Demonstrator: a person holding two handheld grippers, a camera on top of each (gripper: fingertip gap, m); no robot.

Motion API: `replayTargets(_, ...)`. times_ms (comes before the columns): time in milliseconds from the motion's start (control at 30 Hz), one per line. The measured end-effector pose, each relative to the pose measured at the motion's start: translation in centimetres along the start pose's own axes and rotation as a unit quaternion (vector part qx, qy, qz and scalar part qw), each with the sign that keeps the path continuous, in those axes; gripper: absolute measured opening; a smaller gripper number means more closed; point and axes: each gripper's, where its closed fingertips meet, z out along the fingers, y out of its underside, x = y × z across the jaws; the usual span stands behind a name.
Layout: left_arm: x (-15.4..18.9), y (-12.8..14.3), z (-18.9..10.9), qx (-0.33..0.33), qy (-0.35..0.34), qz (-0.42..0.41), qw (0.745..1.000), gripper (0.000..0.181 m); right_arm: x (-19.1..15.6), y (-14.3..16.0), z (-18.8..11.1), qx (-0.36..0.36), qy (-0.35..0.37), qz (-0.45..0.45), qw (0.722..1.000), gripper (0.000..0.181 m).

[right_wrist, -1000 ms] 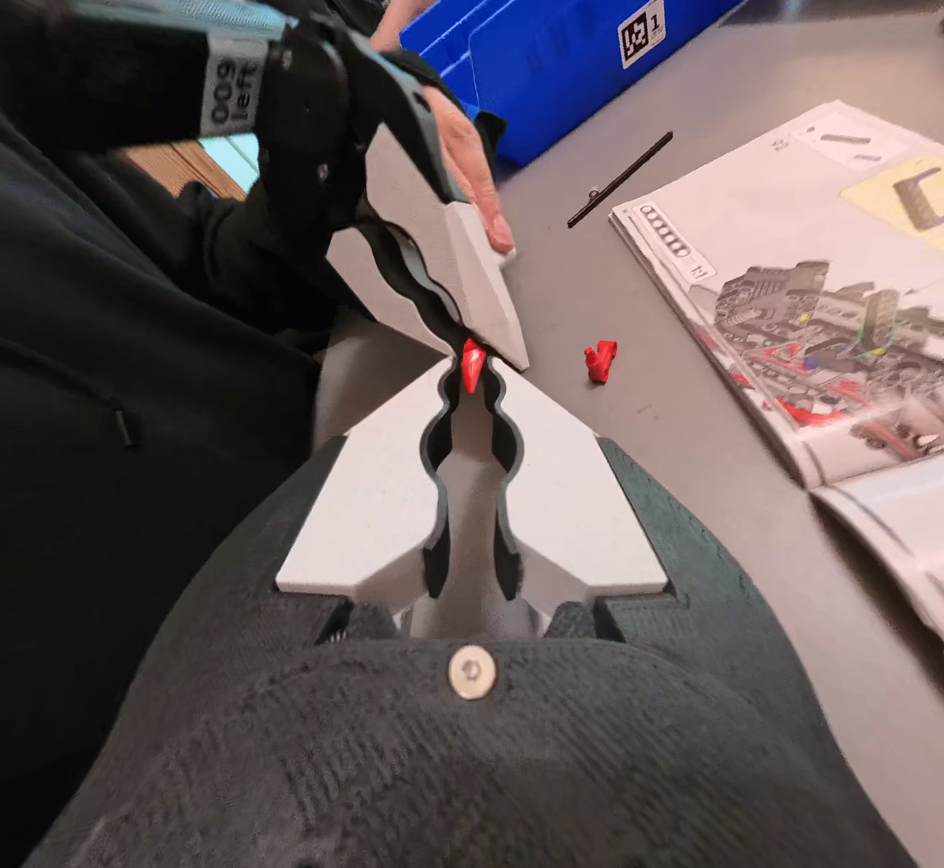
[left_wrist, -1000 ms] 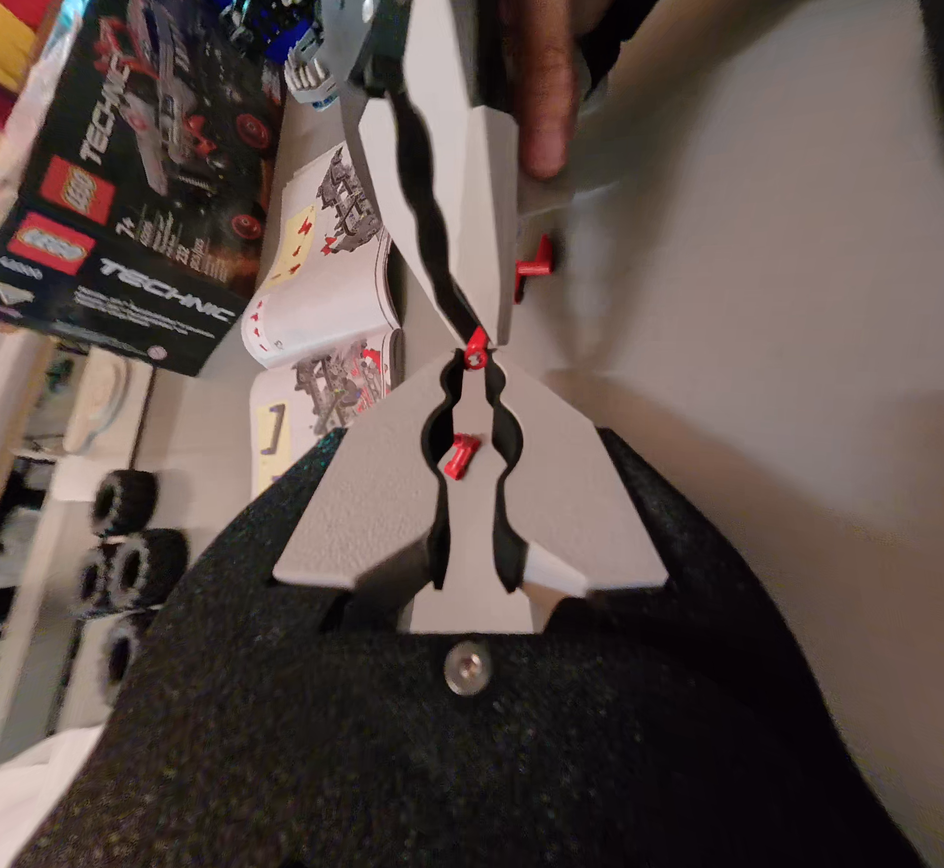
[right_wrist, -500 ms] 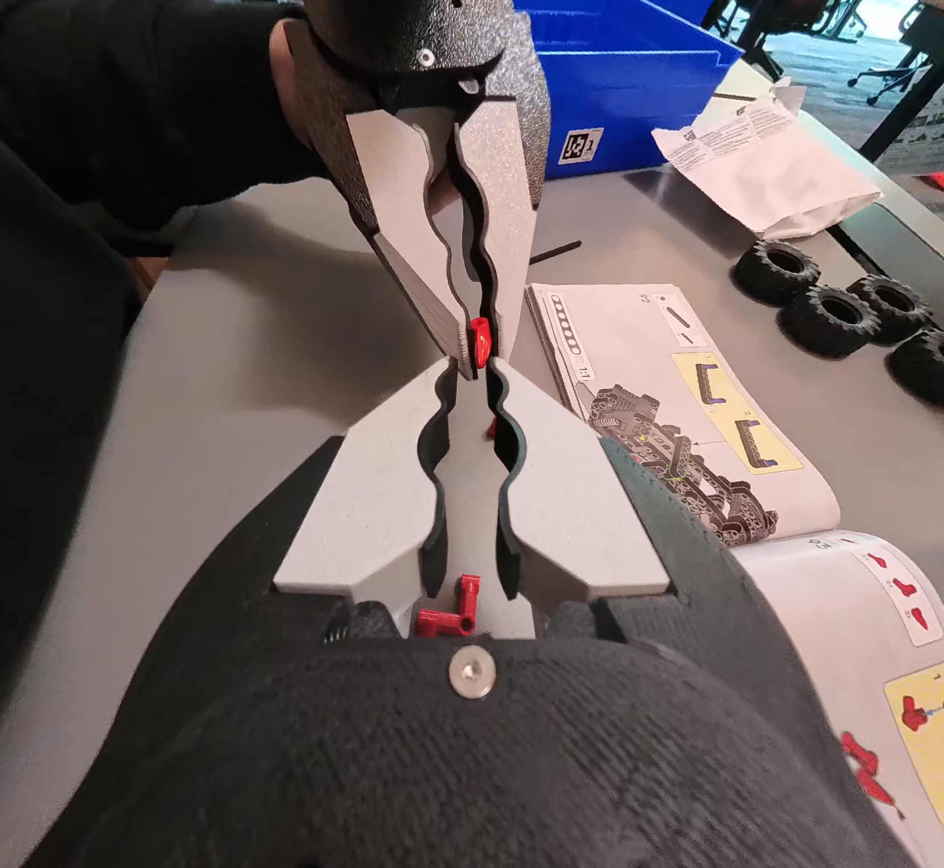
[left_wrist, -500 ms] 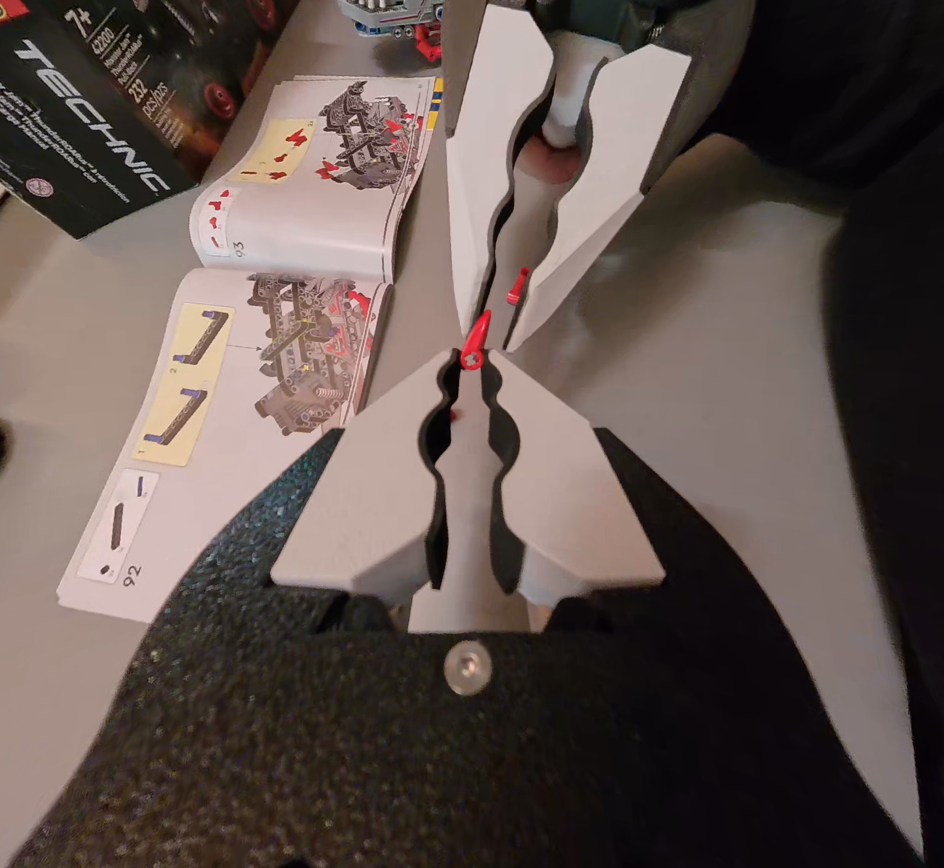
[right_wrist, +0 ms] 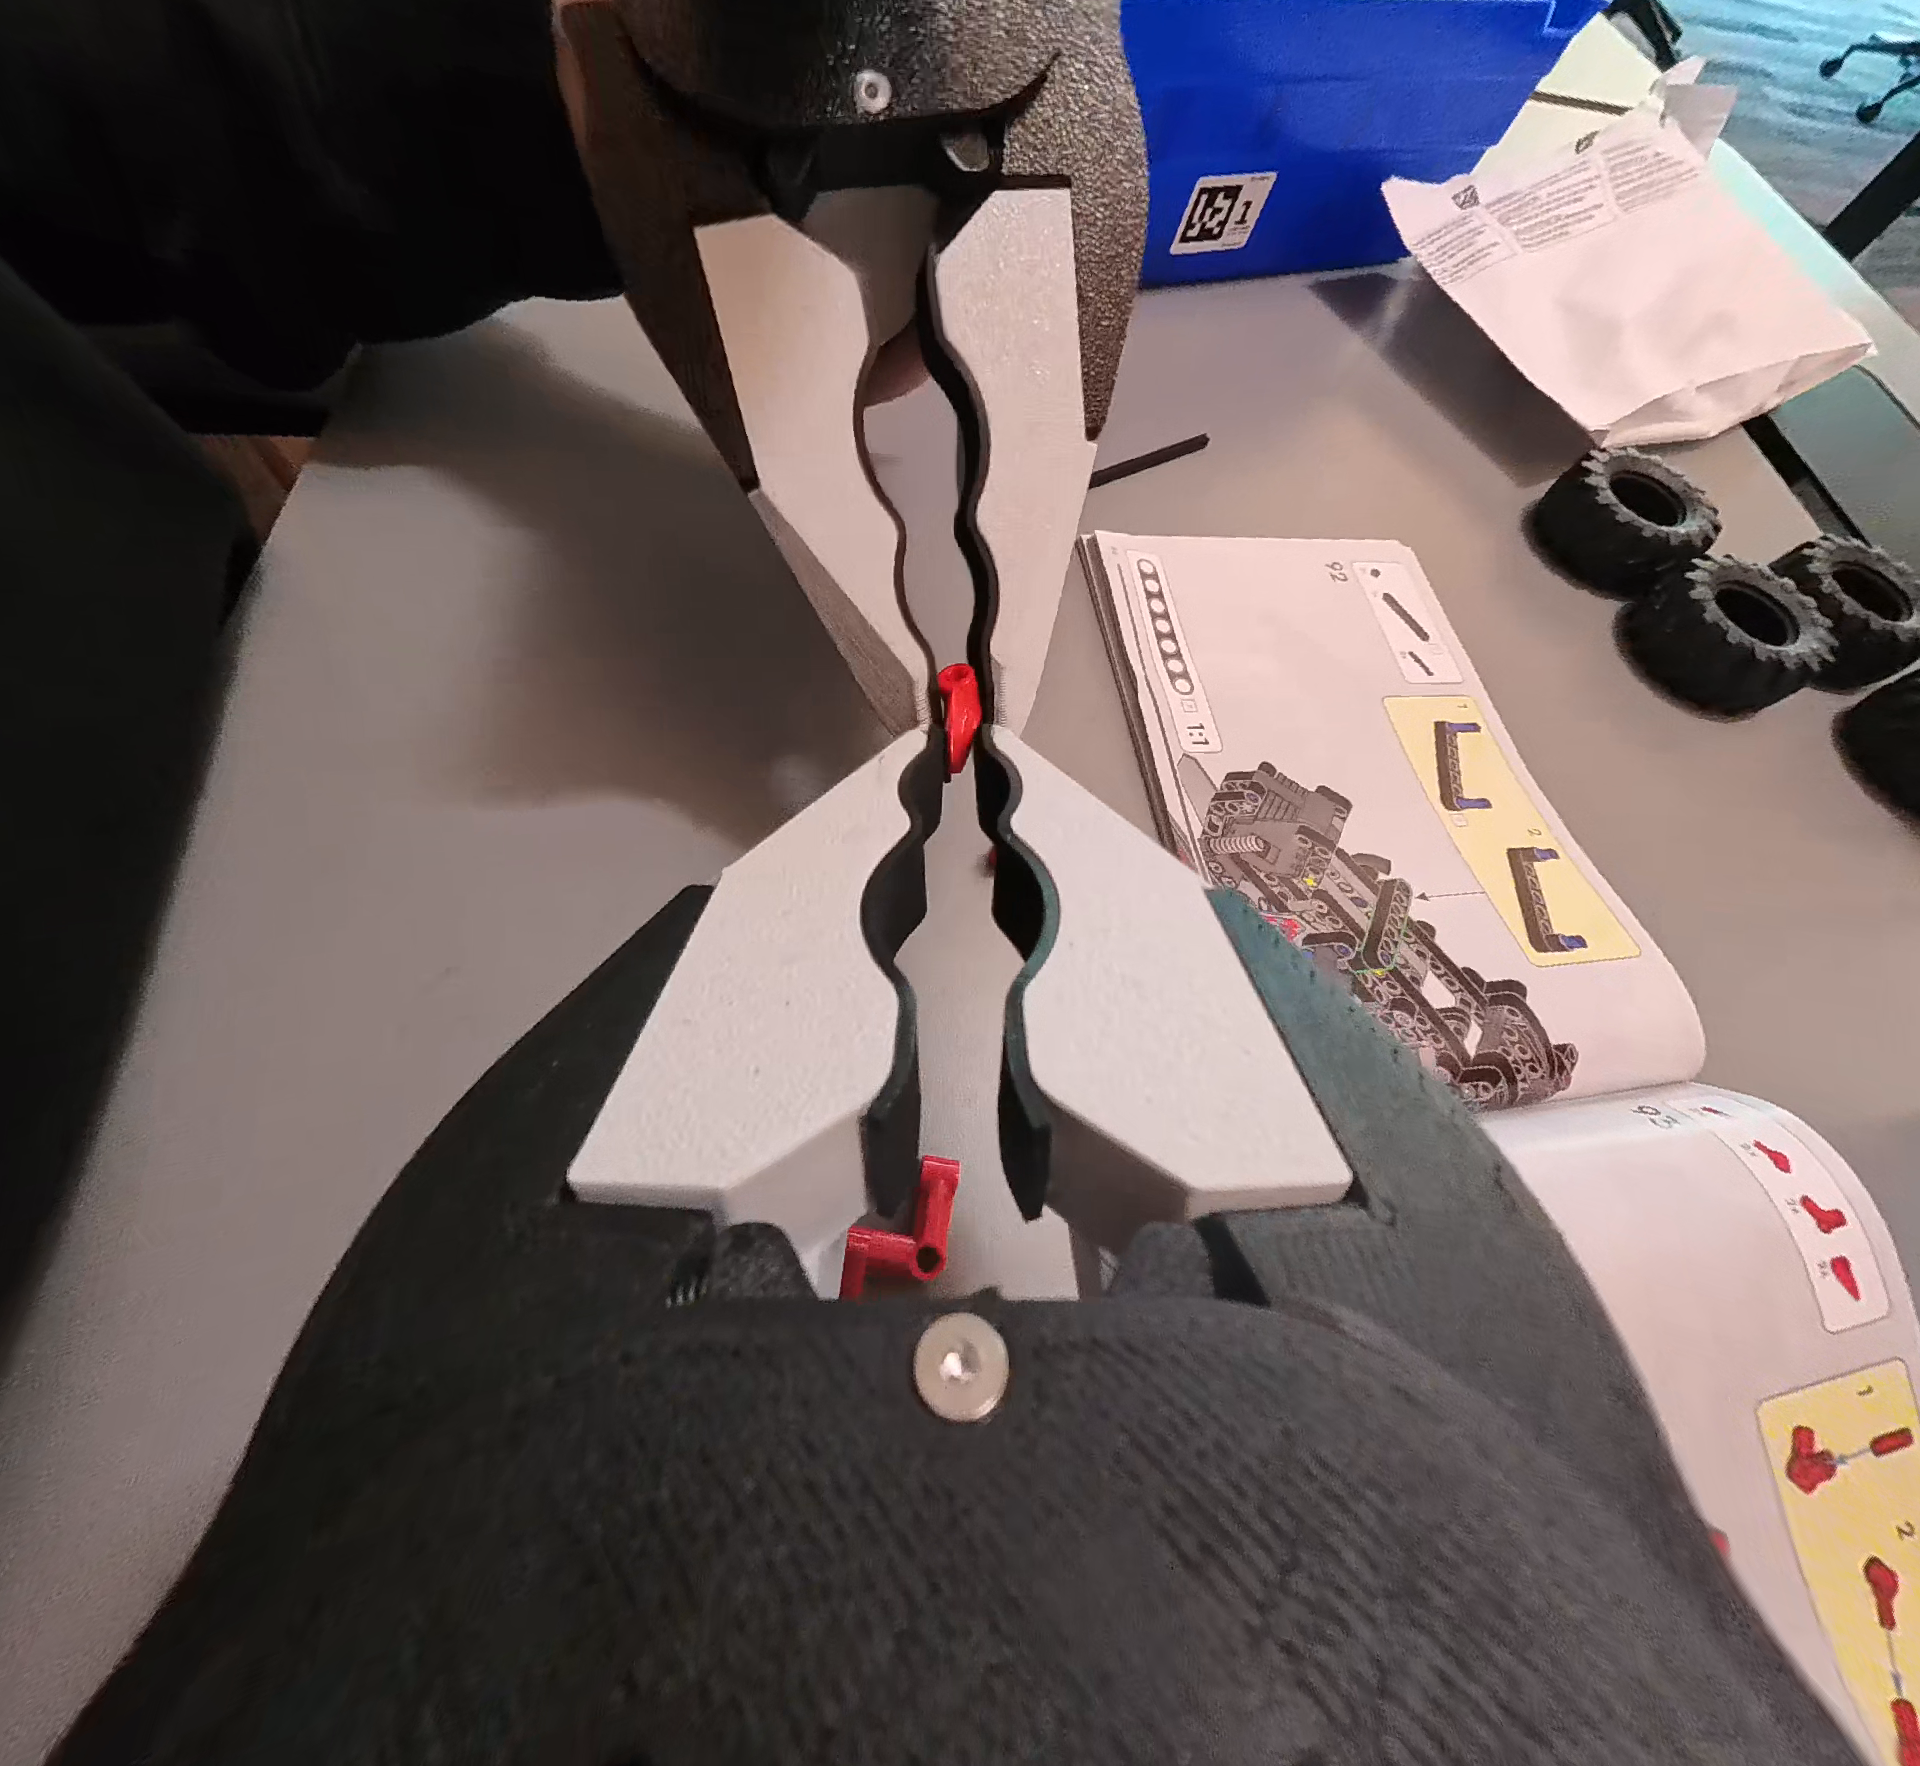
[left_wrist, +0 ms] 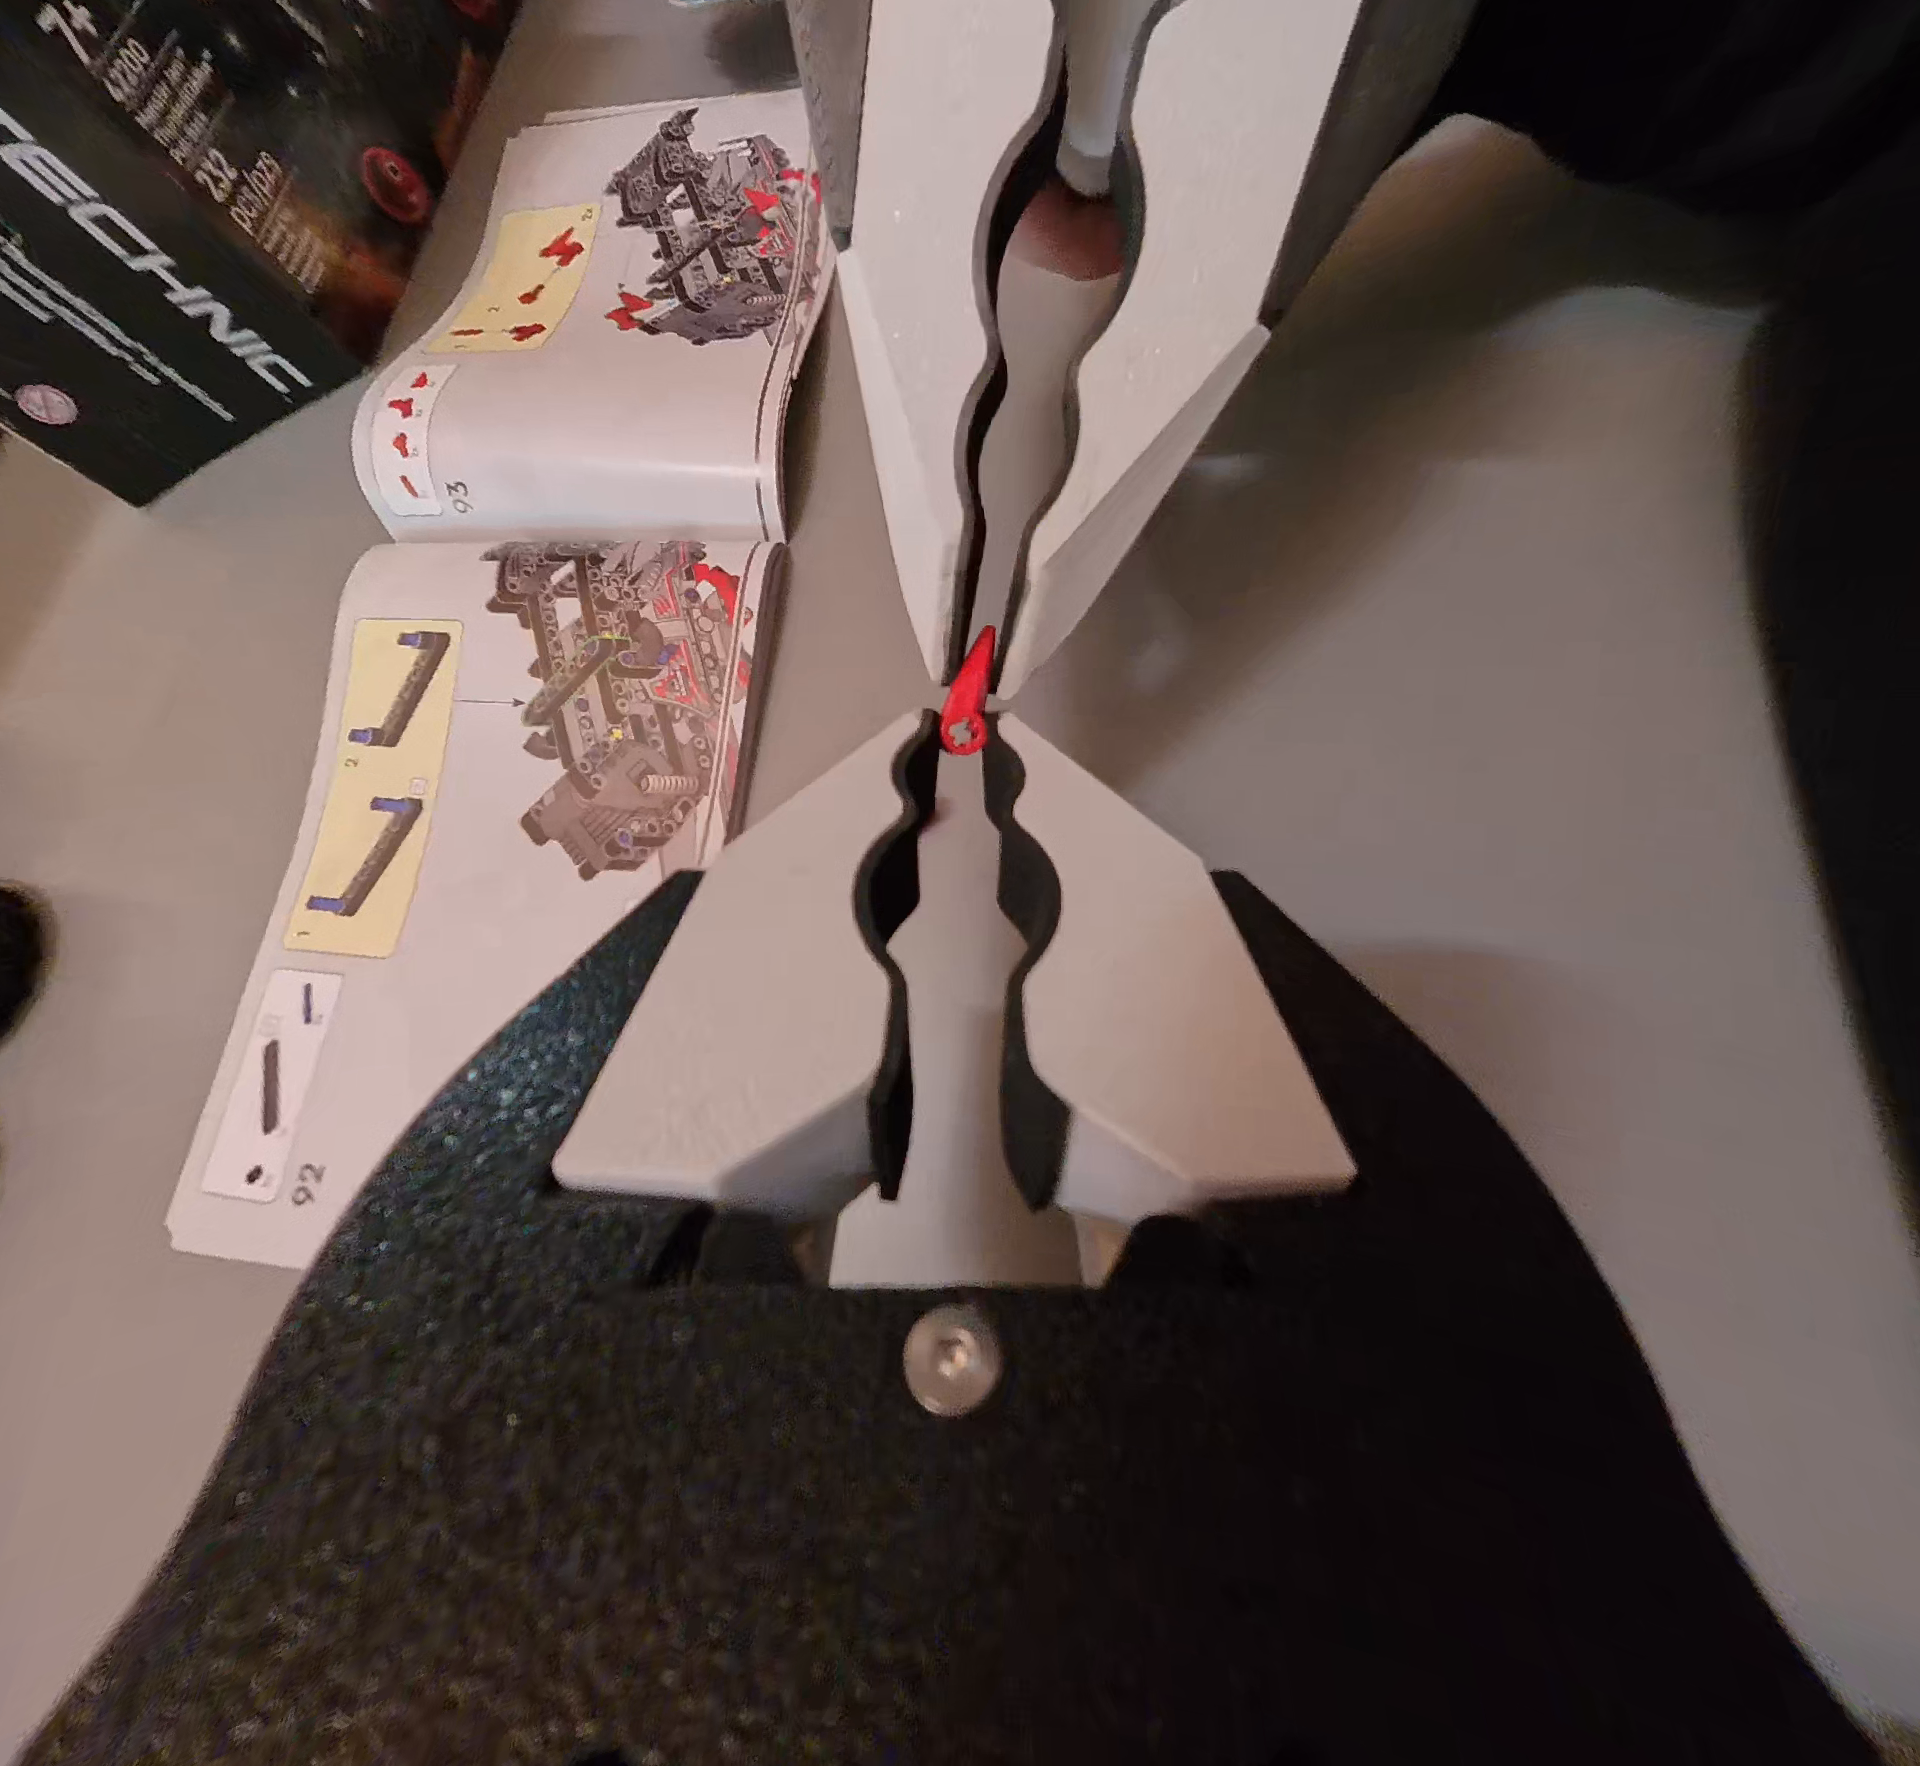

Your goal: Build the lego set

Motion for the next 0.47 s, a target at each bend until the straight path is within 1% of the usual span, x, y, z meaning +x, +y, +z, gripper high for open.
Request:
replayTargets(33,-0.2,-0.1,-0.1,0.007,-0.007,0.005,1.0,0.005,0.2,0.0,-0.1,0.003,0.003,0.009,1.0,0.004)
replayTargets(133,-1.1,0.1,-0.6,0.014,-0.024,-0.004,1.0,0.02,1.8,0.8,-0.6,0.001,0.035,0.055,0.998,0.004)
replayTargets(200,-1.5,0.3,-0.8,0.021,-0.028,-0.006,0.999,0.02,2.6,1.2,-0.9,0.008,0.05,0.1,0.994,0.004)
replayTargets(267,-1.8,0.5,-0.7,0.019,-0.03,-0.007,0.999,0.02,2.8,1.5,-0.9,0.016,0.045,0.138,0.989,0.004)
replayTargets(367,-2.0,0.9,-0.2,0.014,-0.024,-0.011,1.0,0.019,2.2,1.5,-0.4,0.015,0.03,0.153,0.988,0.004)
replayTargets(467,-1.9,0.9,0.3,0.02,-0.015,-0.009,1.0,0.012,1.5,1.9,0.2,0.003,0.021,0.156,0.988,0.004)
